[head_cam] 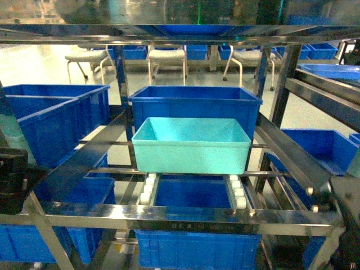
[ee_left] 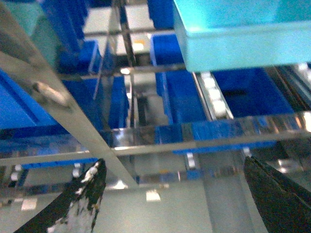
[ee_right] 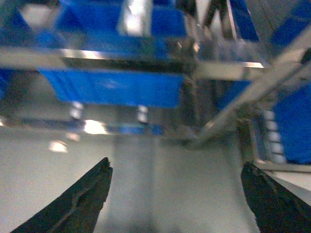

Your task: Organize blue bins on left shelf correctly

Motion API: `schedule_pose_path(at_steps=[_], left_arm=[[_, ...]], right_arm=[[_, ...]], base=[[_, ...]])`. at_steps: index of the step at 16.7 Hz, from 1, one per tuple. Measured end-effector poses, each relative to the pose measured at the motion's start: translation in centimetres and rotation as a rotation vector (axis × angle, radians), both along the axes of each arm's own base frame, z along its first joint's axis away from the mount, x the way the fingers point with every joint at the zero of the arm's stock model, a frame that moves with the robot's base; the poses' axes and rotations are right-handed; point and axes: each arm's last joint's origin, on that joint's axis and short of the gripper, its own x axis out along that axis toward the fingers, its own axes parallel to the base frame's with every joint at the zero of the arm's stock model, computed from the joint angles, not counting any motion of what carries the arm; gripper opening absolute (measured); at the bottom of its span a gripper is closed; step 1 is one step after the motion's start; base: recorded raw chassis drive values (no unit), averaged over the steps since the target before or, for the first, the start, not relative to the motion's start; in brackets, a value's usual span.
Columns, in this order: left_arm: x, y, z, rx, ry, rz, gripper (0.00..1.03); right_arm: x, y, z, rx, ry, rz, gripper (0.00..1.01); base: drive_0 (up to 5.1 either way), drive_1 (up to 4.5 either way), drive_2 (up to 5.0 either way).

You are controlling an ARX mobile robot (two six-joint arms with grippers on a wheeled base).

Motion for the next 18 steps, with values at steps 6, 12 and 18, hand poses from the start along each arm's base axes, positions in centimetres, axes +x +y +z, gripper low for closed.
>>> schedule_pose_path(at_steps=[6,12,18], left_arm=[[-4.9,0.0,3.3,-0.055,-0.639,0.064,0.37],[-8.5,0.2,2.5,-0.057,-0.593,0.077,0.02],[-11.9,0.2,2.8,-0.057,-0.595,0.077,0.02]], right_arm=[[-3.5,-4.8,4.5,-0.047,-0.49,0.035,0.33],[-5.4,-7.3,9.8,0.002,-0.779,0.006,0.02],[-9.0,-9.6,12.3,-0.002,-0.779,0.003,0.02]], base=[[0.0,0.0,0.0],[0.0,0.0,0.0],[0.0,0.0,0.0]])
